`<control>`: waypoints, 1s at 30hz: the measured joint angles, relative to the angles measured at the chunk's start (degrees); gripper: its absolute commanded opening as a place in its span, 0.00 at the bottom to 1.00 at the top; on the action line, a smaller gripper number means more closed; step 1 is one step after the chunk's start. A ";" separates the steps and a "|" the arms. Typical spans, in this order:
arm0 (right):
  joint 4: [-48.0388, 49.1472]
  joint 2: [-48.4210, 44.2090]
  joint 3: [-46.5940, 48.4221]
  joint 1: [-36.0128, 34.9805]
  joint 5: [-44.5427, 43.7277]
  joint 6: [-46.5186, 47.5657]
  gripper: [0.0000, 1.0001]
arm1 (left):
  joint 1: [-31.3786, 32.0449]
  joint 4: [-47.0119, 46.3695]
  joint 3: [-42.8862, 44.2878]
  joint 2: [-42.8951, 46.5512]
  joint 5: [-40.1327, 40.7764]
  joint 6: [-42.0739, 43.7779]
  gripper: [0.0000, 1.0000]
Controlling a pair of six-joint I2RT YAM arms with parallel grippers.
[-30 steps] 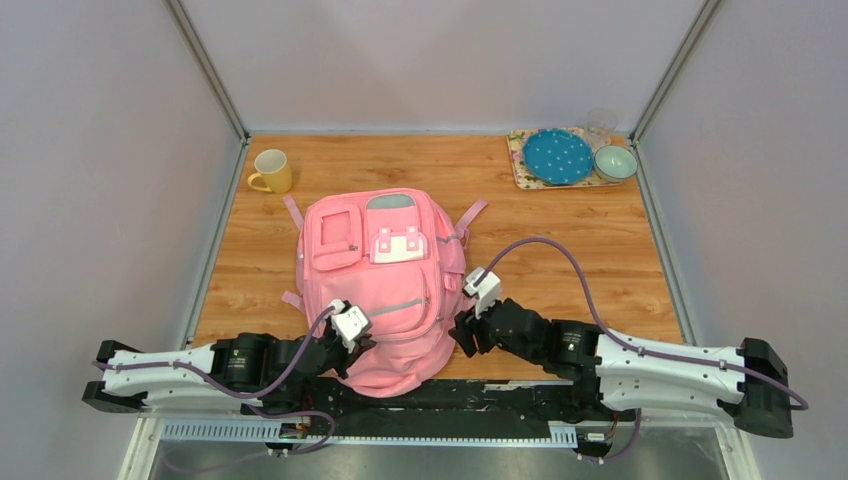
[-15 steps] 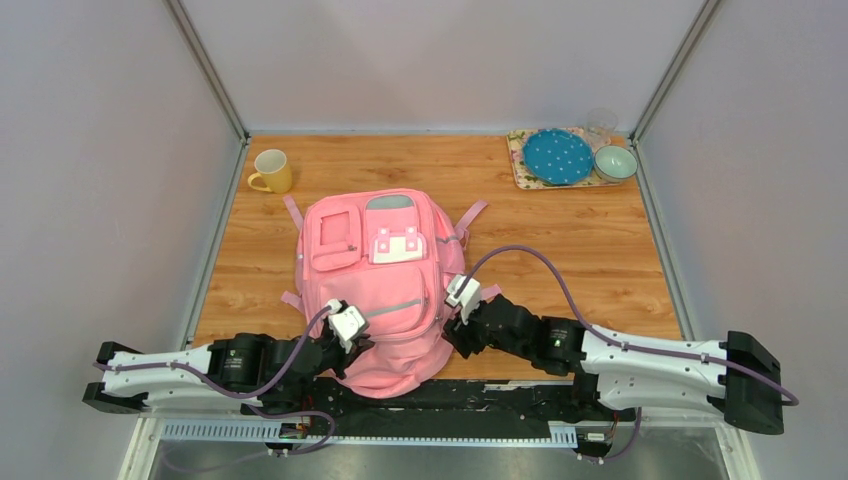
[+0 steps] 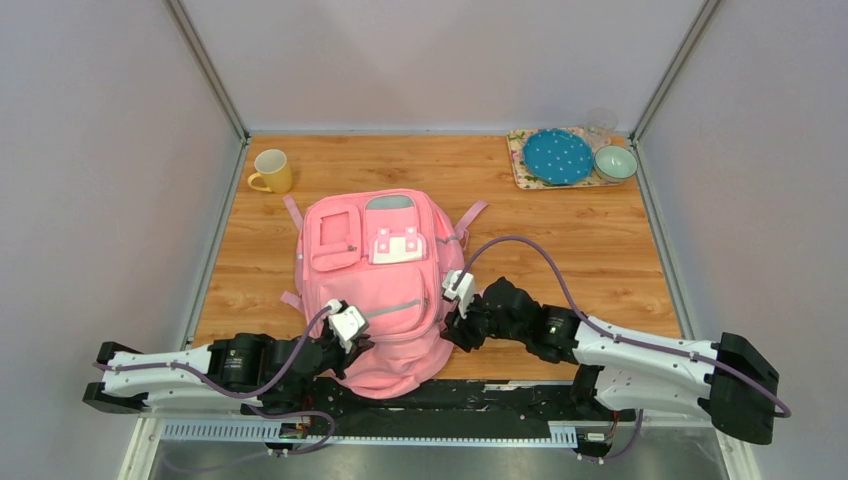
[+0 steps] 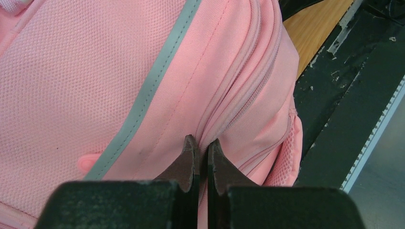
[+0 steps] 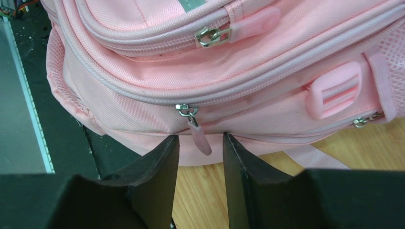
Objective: Pack the student bag
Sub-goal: Zip the student bag at the center of the board.
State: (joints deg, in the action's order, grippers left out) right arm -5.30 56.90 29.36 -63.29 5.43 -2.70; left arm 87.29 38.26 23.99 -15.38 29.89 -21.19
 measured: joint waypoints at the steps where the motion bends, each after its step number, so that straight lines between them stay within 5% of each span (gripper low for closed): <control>1: 0.02 0.59 0.20 0.24 0.87 0.13 0.38 | 0.00 0.11 0.00 0.00 -0.04 0.00 0.00; 7: 0.07 3.37 1.68 1.05 4.92 0.90 0.21 | 0.00 0.17 0.00 0.17 -0.07 0.00 0.00; 9: 0.07 3.89 2.01 1.22 5.73 0.90 0.00 | 0.00 0.24 0.00 0.33 -0.07 -0.02 0.00; 30: -6.45 2.62 7.52 3.52 -3.48 0.98 0.00 | -0.02 -1.99 0.00 0.24 -0.35 -0.61 0.00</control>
State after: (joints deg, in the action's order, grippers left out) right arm -11.75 59.53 36.88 -59.77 1.96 -1.72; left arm 87.26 36.27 23.99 -15.14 29.54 -21.80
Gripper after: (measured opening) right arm 0.033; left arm 0.031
